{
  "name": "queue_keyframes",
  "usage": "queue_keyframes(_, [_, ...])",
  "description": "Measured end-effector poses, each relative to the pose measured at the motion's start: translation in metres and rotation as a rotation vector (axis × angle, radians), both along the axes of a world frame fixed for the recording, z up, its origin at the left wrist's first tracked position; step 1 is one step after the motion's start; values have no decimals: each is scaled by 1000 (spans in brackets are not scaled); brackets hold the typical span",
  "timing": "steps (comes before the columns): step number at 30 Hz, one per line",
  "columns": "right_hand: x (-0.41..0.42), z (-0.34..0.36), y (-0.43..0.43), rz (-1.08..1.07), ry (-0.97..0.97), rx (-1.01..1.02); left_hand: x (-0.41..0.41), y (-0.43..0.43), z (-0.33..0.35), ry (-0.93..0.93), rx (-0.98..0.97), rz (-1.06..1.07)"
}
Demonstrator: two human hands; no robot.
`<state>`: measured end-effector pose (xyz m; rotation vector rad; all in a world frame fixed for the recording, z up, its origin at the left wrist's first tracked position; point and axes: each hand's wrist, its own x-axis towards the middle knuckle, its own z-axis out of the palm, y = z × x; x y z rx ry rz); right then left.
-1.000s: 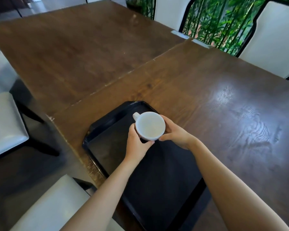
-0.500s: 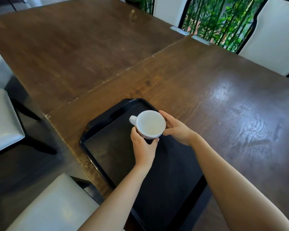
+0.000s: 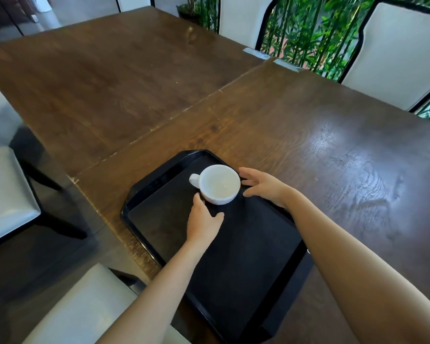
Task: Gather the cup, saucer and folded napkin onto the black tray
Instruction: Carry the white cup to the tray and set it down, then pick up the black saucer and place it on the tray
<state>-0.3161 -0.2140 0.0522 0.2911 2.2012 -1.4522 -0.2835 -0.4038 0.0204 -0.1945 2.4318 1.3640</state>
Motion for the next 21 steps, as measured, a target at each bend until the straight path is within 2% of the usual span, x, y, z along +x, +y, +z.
queue_keyframes(3, [5,17,13,31,-91,91,-1,-8,22,-89,-267,-147])
queue_keyframes(5, [11,31,22,78,-161,146,0,-11,40,-102,-515,-369])
queue_keyframes(7, [21,46,33,125,-223,204,-1,-9,58,-89,-652,-560])
queue_keyframes(11, [48,73,60,146,-294,320,-9,17,89,-63,-704,-840])
queue_keyframes(14, [72,89,82,100,-325,416,-18,49,104,-7,-634,-1014])
queue_keyframes(17, [102,104,105,65,-371,537,-19,84,112,17,-581,-1111])
queue_keyframes(21, [145,120,135,-49,-415,576,-12,130,126,55,-596,-1185])
